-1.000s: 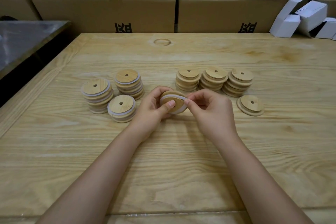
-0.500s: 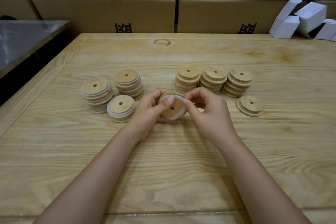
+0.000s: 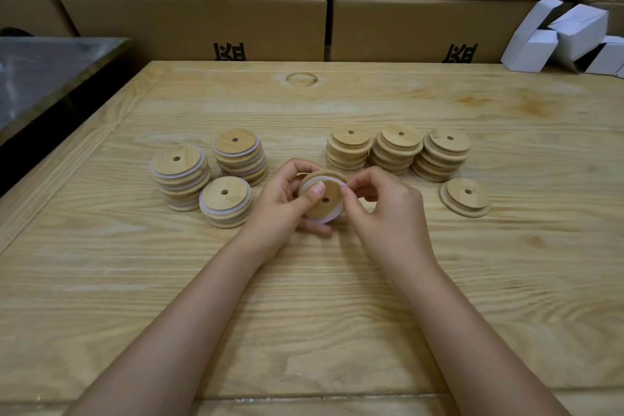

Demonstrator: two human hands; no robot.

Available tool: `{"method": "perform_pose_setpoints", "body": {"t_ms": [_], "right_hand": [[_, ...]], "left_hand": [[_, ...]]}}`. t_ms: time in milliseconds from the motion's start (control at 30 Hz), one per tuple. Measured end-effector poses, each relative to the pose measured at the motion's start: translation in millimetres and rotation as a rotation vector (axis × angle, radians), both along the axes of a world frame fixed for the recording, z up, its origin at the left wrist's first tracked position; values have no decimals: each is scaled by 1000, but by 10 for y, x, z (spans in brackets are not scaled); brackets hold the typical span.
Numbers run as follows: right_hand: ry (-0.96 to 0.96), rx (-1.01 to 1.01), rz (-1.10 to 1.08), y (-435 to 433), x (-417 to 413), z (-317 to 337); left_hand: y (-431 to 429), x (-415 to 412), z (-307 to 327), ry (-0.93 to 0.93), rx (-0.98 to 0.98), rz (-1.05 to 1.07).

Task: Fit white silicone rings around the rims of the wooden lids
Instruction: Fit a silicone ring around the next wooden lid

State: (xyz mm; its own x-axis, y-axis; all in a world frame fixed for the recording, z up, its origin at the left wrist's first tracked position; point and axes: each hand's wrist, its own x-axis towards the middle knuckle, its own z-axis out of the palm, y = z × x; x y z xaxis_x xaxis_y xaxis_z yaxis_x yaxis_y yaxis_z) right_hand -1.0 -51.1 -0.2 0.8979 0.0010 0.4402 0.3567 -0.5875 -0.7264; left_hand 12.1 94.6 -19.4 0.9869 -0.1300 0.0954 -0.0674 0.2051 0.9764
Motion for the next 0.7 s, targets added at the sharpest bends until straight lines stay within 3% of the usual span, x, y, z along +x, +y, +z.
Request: {"method": "perform_pose_setpoints", "body": {"t_ms": [433,700], "right_hand": [[199,316,25,-39,60,20],[199,242,94,-42,43,44]], "left_hand": [[8,16,-20,-20,-77,33],[3,20,-27,6,-115,30]]}}
